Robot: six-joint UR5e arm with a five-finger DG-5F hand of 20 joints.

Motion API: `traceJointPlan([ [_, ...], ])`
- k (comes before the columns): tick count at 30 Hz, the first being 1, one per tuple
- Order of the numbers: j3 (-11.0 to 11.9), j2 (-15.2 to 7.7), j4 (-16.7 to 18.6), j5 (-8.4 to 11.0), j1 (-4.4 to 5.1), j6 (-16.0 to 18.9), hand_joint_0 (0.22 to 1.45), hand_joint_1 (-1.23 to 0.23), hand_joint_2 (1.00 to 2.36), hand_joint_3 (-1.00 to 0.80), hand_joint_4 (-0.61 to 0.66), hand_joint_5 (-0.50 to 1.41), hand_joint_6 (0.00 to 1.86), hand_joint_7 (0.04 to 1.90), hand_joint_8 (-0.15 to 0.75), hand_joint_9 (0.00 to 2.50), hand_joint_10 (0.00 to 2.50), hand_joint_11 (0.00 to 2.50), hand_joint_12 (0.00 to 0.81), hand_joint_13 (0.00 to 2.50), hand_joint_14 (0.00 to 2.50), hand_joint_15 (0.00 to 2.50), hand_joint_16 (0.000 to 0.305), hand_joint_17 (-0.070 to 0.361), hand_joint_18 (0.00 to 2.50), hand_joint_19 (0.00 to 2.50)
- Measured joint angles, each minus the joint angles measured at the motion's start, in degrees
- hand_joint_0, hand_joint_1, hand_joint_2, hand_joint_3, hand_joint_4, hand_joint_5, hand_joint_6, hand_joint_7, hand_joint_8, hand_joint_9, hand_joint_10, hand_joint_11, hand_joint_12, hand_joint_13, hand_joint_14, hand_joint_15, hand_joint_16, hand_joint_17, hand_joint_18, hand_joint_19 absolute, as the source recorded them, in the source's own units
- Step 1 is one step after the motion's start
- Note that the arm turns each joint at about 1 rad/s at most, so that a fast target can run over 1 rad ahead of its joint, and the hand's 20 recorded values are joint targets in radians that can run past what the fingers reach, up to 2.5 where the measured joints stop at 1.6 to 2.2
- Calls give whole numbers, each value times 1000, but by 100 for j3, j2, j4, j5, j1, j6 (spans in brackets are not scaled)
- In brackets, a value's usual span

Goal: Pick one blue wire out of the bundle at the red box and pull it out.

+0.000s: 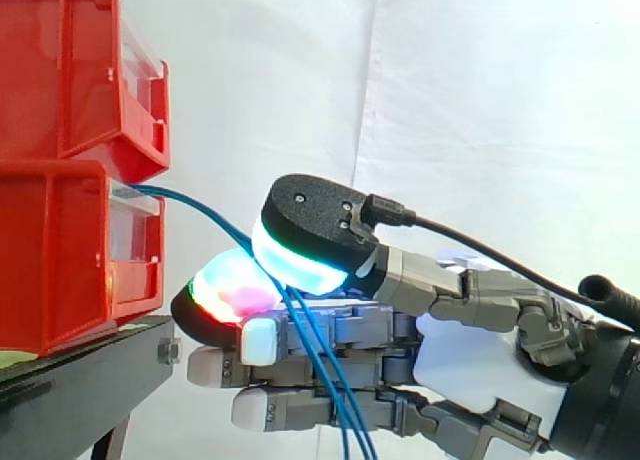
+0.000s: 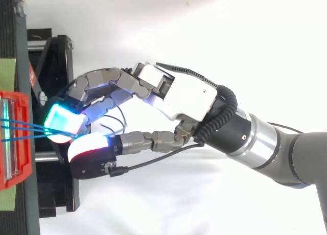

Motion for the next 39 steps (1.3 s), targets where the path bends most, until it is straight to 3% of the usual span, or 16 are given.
traceJointPlan([
  [8,18,138,-59,11,16,92,629,-810,1014,-189,24,-144,904,1019,267,992,20,709,368,610,16,433,45,101,555,513],
  [15,20,217,-263,8,24,109,599,-708,1003,-151,194,-138,832,969,288,973,13,505,411,616,15,407,56,126,589,508],
  [19,20,220,-285,7,28,110,623,-705,1003,-166,205,-127,780,993,283,956,16,519,407,611,14,409,54,122,576,500],
  [24,20,227,-288,7,34,113,658,-809,1012,-144,233,-168,832,824,256,885,19,679,372,575,16,432,47,105,529,500],
  [27,20,228,-289,7,35,126,646,-872,1012,-293,223,-174,858,836,245,944,20,752,357,561,16,434,43,96,513,517],
  [29,20,228,-289,7,36,140,612,-810,1006,-409,211,-135,835,994,235,1025,22,709,350,576,16,427,42,96,512,533],
  [35,20,229,-289,7,36,153,606,-701,1012,-325,138,-82,729,1134,214,1044,17,566,340,589,17,422,42,94,523,549],
  [39,20,228,-294,12,36,154,608,-710,1014,-246,112,-95,756,1088,232,1023,19,596,351,596,17,426,43,97,536,536],
])
